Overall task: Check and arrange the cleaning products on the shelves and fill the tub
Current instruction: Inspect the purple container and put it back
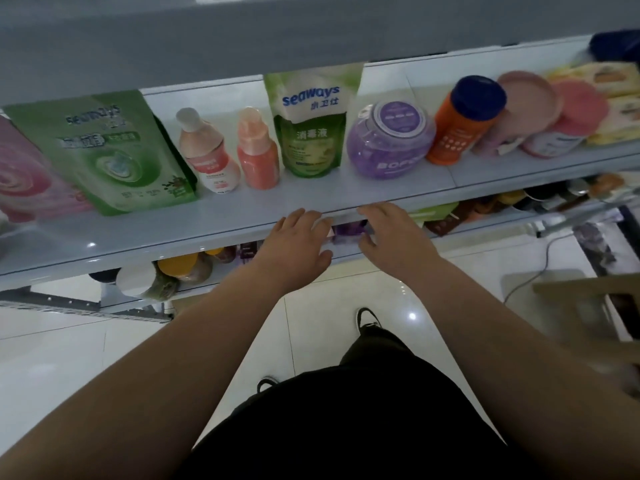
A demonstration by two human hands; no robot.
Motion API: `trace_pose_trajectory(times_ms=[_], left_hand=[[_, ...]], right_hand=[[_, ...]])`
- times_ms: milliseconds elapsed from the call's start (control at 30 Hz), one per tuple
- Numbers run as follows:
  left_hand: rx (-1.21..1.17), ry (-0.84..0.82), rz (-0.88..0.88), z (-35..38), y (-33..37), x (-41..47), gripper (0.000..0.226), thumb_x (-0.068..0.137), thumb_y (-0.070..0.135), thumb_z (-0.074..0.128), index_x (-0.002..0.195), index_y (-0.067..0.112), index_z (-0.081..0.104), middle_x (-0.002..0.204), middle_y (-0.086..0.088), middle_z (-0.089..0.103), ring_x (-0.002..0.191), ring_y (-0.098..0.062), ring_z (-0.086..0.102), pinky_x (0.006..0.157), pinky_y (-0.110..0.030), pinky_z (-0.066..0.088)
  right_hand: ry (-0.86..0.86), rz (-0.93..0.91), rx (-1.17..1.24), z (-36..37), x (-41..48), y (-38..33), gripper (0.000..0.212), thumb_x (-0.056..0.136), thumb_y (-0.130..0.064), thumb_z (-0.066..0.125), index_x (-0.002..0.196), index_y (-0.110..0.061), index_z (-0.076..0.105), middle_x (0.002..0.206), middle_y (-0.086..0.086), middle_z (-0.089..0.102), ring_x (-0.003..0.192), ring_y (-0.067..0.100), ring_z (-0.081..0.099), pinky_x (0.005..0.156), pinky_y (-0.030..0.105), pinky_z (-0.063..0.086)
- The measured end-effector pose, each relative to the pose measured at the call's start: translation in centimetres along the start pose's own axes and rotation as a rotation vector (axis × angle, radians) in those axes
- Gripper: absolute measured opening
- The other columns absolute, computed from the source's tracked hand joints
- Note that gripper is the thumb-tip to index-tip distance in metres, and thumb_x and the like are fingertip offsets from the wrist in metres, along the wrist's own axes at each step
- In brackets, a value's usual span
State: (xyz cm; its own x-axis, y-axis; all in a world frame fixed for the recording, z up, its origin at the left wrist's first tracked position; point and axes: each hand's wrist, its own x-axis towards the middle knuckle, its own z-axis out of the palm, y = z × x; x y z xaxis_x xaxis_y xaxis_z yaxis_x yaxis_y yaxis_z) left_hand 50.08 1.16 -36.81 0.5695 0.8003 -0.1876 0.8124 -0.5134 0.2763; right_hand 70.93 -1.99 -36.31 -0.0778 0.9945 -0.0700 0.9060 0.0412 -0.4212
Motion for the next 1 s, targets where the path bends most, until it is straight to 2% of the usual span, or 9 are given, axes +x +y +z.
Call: trace_pose_trajectory(times_ms=[67,200,333,467,533,600,667,833,1000], left_hand=[[-0.015,0.007,0.018,0.2,0.9,0.9,0.063,0.099,0.038,0.053,0.155,0.016,0.035,0.157,-0.009,0.036,0.148,-0.032,0.027,0.121,-0.048,0.027],[-0.028,0.043,0.009,-0.9,3.9,4.2,0.066,0.095,0.034,0.061,0.153,0.014,0.039,0.153,-0.011,0.042,0.143,-0.032,0.035,0.115,-0.049,0.037],[-0.021,0.122,0.005,-3.6,7.2,9.3,0.074,0.090,0.030,0.069,0.154,0.009,0.036,0.154,-0.018,0.038,0.142,-0.038,0.035,0.116,-0.049,0.035],[0.061,0.207,-0.044,-5.8,9.4,14.9,0.089,0.087,0.035,0.073,0.157,0.009,0.024,0.159,-0.025,0.023,0.148,-0.043,0.022,0.121,-0.049,0.025],[0.098,0.147,-0.113,-6.6,10.3,17.8,0.105,0.086,0.047,0.072,0.161,0.011,0.008,0.164,-0.023,0.009,0.153,-0.040,0.009,0.126,-0.047,0.015],[0.124,0.055,-0.222,-7.0,10.9,20.3,0.115,0.085,0.058,0.070,0.162,0.018,-0.006,0.168,-0.019,-0.004,0.156,-0.038,-0.002,0.126,-0.052,0.011],[0.140,-0.007,-0.308,-7.1,11.3,21.9,0.117,0.083,0.061,0.071,0.162,0.023,-0.007,0.169,-0.015,-0.008,0.155,-0.039,-0.006,0.125,-0.057,0.012],[0.143,0.048,-0.366,-7.3,11.9,21.9,0.102,0.071,0.059,0.080,0.147,0.030,0.020,0.152,-0.013,0.017,0.142,-0.041,0.020,0.109,-0.056,0.039],[0.095,0.037,-0.335,-5.6,12.5,19.7,0.107,0.064,0.065,0.076,0.146,0.035,0.015,0.145,-0.008,0.013,0.131,-0.042,0.032,0.109,-0.052,0.041]], right_hand=[[0.035,-0.031,-0.037,-0.6,-0.4,1.3,0.041,0.084,-0.009,0.068,0.124,0.000,0.064,0.121,0.020,0.065,0.116,0.040,0.059,0.099,0.051,0.052],[0.028,-0.045,-0.089,-3.4,0.2,4.3,0.045,0.086,-0.010,0.066,0.129,-0.001,0.063,0.126,0.018,0.064,0.122,0.037,0.056,0.103,0.048,0.048],[0.005,-0.099,-0.106,-6.2,2.2,7.9,0.047,0.087,-0.012,0.064,0.132,-0.002,0.061,0.127,0.017,0.063,0.123,0.035,0.054,0.106,0.047,0.046],[-0.012,-0.166,-0.121,-8.3,3.8,11.2,0.043,0.088,-0.014,0.063,0.130,-0.006,0.061,0.124,0.014,0.063,0.120,0.032,0.054,0.100,0.043,0.046],[-0.029,-0.202,-0.131,-9.1,4.0,12.6,0.041,0.089,-0.014,0.063,0.129,-0.007,0.062,0.123,0.013,0.064,0.118,0.032,0.056,0.098,0.042,0.047],[-0.063,-0.238,-0.134,-9.8,4.1,14.0,0.040,0.091,-0.016,0.063,0.129,-0.007,0.062,0.123,0.013,0.064,0.116,0.031,0.057,0.097,0.041,0.048],[-0.105,-0.266,-0.124,-10.5,4.2,15.3,0.041,0.094,-0.018,0.062,0.134,-0.009,0.060,0.128,0.011,0.062,0.118,0.029,0.056,0.099,0.040,0.048],[-0.170,-0.276,-0.097,-11.4,4.3,17.9,0.042,0.100,-0.024,0.058,0.140,-0.014,0.056,0.138,0.006,0.058,0.127,0.025,0.052,0.105,0.038,0.047],[-0.226,-0.215,-0.038,-11.3,4.4,19.1,0.042,0.101,-0.026,0.057,0.142,-0.017,0.053,0.143,0.002,0.054,0.132,0.021,0.048,0.106,0.033,0.042]])
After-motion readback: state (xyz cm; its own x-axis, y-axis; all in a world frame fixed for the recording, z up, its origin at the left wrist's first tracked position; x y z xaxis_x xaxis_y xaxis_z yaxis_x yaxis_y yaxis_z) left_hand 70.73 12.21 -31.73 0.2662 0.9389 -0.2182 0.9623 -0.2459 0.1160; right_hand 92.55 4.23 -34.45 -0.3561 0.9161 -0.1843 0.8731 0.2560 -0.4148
